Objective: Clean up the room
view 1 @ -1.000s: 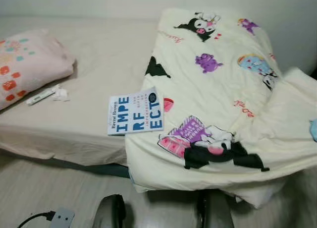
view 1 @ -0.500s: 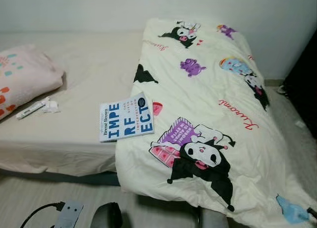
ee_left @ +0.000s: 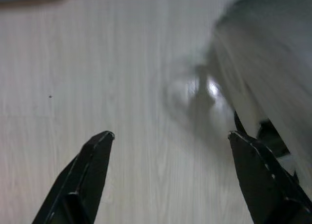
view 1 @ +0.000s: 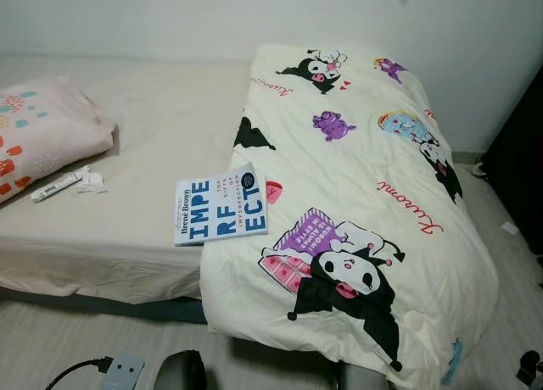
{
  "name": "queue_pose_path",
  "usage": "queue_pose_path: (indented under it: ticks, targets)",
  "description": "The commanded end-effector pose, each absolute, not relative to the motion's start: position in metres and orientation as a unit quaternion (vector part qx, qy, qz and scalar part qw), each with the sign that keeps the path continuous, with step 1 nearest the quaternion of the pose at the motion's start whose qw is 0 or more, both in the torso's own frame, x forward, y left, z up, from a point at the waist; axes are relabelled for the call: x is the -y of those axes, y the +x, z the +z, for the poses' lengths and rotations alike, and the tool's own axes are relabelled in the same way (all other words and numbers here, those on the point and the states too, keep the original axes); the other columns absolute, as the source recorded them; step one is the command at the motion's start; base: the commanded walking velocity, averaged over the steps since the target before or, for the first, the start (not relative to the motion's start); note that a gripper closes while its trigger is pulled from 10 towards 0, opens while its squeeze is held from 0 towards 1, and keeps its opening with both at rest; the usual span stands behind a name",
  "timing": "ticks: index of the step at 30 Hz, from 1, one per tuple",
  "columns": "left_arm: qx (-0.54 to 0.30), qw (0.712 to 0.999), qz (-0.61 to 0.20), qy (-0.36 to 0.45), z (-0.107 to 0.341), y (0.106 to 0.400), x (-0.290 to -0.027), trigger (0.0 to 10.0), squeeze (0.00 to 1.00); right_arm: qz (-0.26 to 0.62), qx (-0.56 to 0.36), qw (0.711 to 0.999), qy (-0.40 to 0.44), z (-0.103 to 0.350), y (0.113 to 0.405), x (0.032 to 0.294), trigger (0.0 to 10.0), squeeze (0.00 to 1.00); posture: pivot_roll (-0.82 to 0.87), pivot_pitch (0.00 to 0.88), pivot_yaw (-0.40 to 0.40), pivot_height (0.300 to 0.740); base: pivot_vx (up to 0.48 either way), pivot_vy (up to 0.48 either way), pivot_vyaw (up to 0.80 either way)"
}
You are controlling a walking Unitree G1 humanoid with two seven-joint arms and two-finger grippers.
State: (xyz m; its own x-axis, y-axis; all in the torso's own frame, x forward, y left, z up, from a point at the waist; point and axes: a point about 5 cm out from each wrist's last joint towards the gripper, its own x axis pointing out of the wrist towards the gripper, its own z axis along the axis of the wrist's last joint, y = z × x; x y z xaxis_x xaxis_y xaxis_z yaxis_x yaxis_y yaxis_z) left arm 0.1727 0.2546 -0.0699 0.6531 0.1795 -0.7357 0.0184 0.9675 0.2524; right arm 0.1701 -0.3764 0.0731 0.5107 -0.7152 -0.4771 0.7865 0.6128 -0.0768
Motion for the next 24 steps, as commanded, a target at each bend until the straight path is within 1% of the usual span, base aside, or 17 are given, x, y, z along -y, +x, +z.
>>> queue_pose_path:
  ticks: [1, 2, 4, 6, 7, 9, 10, 11, 12, 14, 15, 17, 18, 19, 21, 22, 24]
  targets:
    - [-0.413, 0.899, 0.091, 0.108, -0.067, 0.173, -0.267, 10.0, 0.0, -0.449, -0.207, 0.868, 0.041, 0.102, 0.176, 0.388, 10.0, 1.0, -0.01, 0.093, -0.002, 0.53, 0.0, 0.0, 0.0]
    - [-0.413, 0.899, 0.091, 0.108, -0.067, 0.173, -0.267, 10.0, 0.0, -0.449, -0.207, 0.868, 0.041, 0.102, 0.176, 0.388, 10.0, 1.0, -0.01, 0.093, -0.002, 0.53, 0.0, 0.0, 0.0]
    - [-0.386, 0.91, 0.134, 0.077, -0.057, 0.185, -0.277, 10.0, 0.0, -0.441, -0.152, 0.884, -0.01, 0.137, 0.191, 0.398, 10.0, 1.0, -0.02, 0.079, -0.009, 0.53, 0.0, 0.0, 0.0]
    - [-0.375, 0.913, 0.145, 0.068, -0.053, 0.189, -0.28, 10.0, 0.0, -0.434, -0.133, 0.891, -0.021, 0.148, 0.197, 0.398, 10.0, 1.0, -0.02, 0.079, -0.009, 0.53, 0.0, 0.0, 0.0]
    - [-0.355, 0.92, 0.159, 0.048, -0.046, 0.2, -0.283, 10.0, 0.0, -0.404, -0.104, 0.909, -0.019, 0.157, 0.21, 0.391, 10.0, 0.0, -0.02, 0.067, -0.015, 0.53, 0.0, 0.0, 0.0]
    - [-0.355, 0.92, 0.159, 0.048, -0.046, 0.2, -0.283, 10.0, 0.0, -0.404, -0.104, 0.909, -0.019, 0.157, 0.21, 0.391, 10.0, 0.0, -0.02, 0.067, -0.015, 0.53, 0.0, 0.0, 0.0]
    - [-0.34, 0.925, 0.165, 0.034, -0.041, 0.208, -0.283, 10.0, 0.0, -0.37, -0.087, 0.925, -0.01, 0.159, 0.222, 0.381, 10.0, 0.0, -0.01, 0.061, -0.02, 0.53, 0.0, 0.0, 0.0]
    - [-0.34, 0.925, 0.165, 0.034, -0.041, 0.208, -0.283, 10.0, 0.0, -0.37, -0.087, 0.925, -0.01, 0.159, 0.222, 0.381, 10.0, 0.0, -0.01, 0.061, -0.02, 0.53, 0.0, 0.0, 0.0]
    - [-0.329, 0.93, 0.16, 0.025, -0.037, 0.217, -0.28, 10.0, 0.0, -0.312, -0.071, 0.947, 0.011, 0.155, 0.237, 0.361, 10.0, 0.0, -0.01, 0.051, -0.021, 0.53, 0.0, 0.0, 0.0]
    - [-0.329, 0.93, 0.16, 0.025, -0.037, 0.217, -0.28, 10.0, 0.0, -0.312, -0.071, 0.947, 0.011, 0.155, 0.237, 0.361, 10.0, 0.0, -0.01, 0.051, -0.021, 0.53, 0.0, 0.0, 0.0]
    - [-0.325, 0.933, 0.153, 0.02, -0.035, 0.223, -0.276, 10.0, 0.0, -0.255, -0.069, 0.964, 0.026, 0.148, 0.25, 0.339, 10.0, 0.0, -0.01, 0.048, -0.021, 0.535, 0.0, 0.0, 0.0]
    - [-0.357, 0.924, 0.135, 0.025, -0.045, 0.217, -0.262, 10.0, 0.0, -0.158, -0.102, 0.98, 0.059, 0.112, 0.271, 0.288, 10.0, 0.0, -0.01, 0.033, -0.015, 0.545, 0.0, 0.0, 0.0]
    - [-0.357, 0.924, 0.135, 0.025, -0.045, 0.217, -0.262, 10.0, 0.0, -0.158, -0.102, 0.98, 0.059, 0.112, 0.271, 0.288, 10.0, 0.0, -0.01, 0.033, -0.015, 0.545, 0.0, 0.0, 0.0]
    - [-0.37, 0.919, 0.131, 0.025, -0.05, 0.213, -0.258, 10.0, 0.0, -0.134, -0.119, 0.981, 0.067, 0.101, 0.275, 0.273, 10.0, 0.0, -0.01, 0.03, -0.012, 0.55, 0.0, 0.0, 0.0]
    - [-0.37, 0.919, 0.131, 0.025, -0.05, 0.213, -0.258, 10.0, 0.0, -0.134, -0.119, 0.981, 0.067, 0.101, 0.275, 0.273, 10.0, 0.0, -0.01, 0.03, -0.012, 0.55, 0.0, 0.0, 0.0]
    - [-0.386, 0.913, 0.129, 0.028, -0.055, 0.207, -0.253, 10.0, 0.0, -0.111, -0.143, 0.981, 0.068, 0.086, 0.276, 0.259, 10.0, 0.0, -0.01, 0.027, -0.012, 0.555, 0.0, 0.0, 0.0]
    - [-0.386, 0.913, 0.129, 0.028, -0.055, 0.207, -0.253, 10.0, 0.0, -0.111, -0.143, 0.981, 0.068, 0.086, 0.276, 0.259, 10.0, 0.0, -0.01, 0.027, -0.012, 0.555, 0.0, 0.0, 0.0]
